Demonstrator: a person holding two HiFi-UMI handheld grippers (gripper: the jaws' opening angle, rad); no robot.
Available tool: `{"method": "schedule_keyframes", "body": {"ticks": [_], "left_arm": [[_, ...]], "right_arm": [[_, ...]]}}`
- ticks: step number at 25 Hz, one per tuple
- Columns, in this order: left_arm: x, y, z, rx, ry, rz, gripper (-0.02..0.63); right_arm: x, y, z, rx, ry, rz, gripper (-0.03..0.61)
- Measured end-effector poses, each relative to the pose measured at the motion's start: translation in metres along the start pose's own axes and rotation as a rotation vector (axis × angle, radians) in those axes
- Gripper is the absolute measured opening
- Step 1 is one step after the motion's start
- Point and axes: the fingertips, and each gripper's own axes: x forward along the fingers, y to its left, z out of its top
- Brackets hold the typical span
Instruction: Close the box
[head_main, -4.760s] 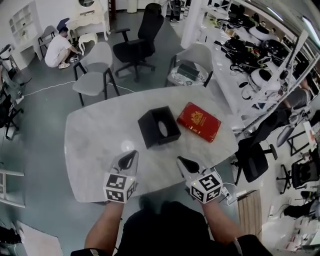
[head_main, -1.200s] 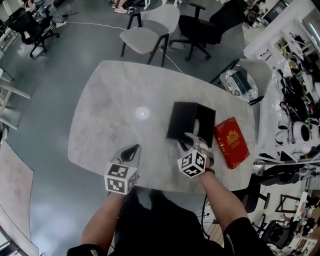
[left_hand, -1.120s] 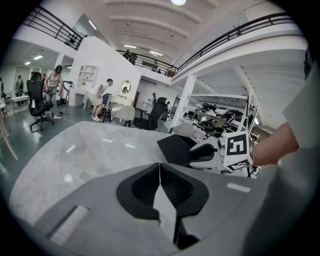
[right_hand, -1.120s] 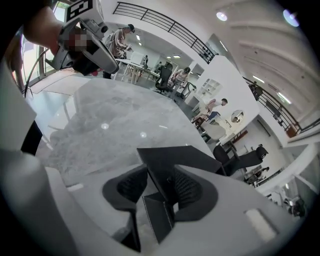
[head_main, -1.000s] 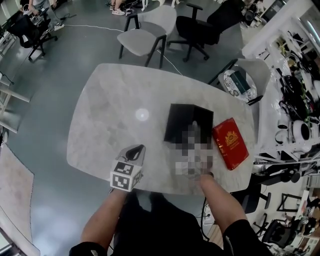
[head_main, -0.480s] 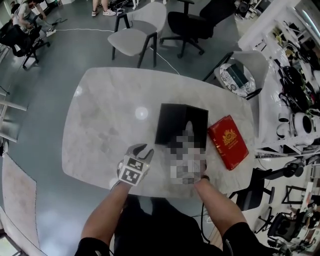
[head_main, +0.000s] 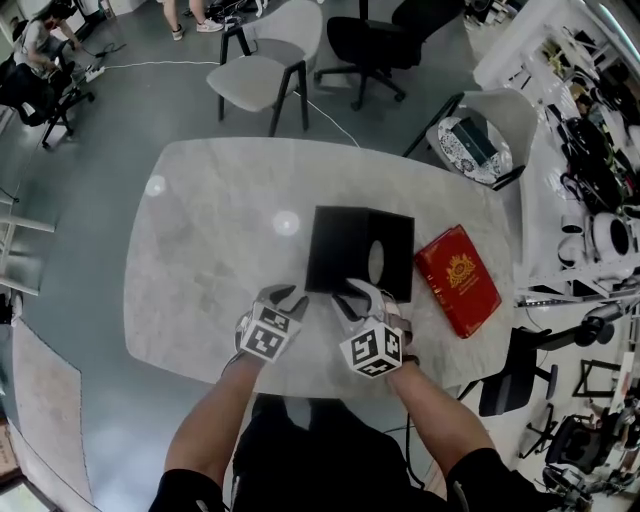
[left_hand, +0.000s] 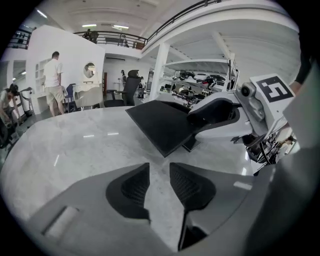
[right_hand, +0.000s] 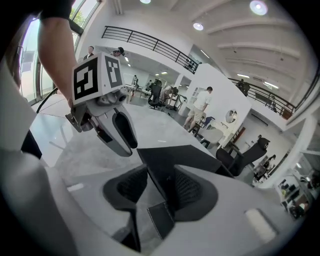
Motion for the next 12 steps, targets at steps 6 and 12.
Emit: {"method": "schedule_keyframes", "body": {"ticks": [6,12], "left_arm": [[0.0032,0.0026,0.008,0.003,0.006,-0.014,0.08],[0.0017,0.0023,0.01,0.005,0.004,-0.042,0.069]], "right_arm": [[-0.0001,-0.0013,-0.0017,0.017,-0.006,-0.011,0.166],[-0.0007,-0.0023,-0.0001,0.038,-0.017,-0.031,0.167]]}}
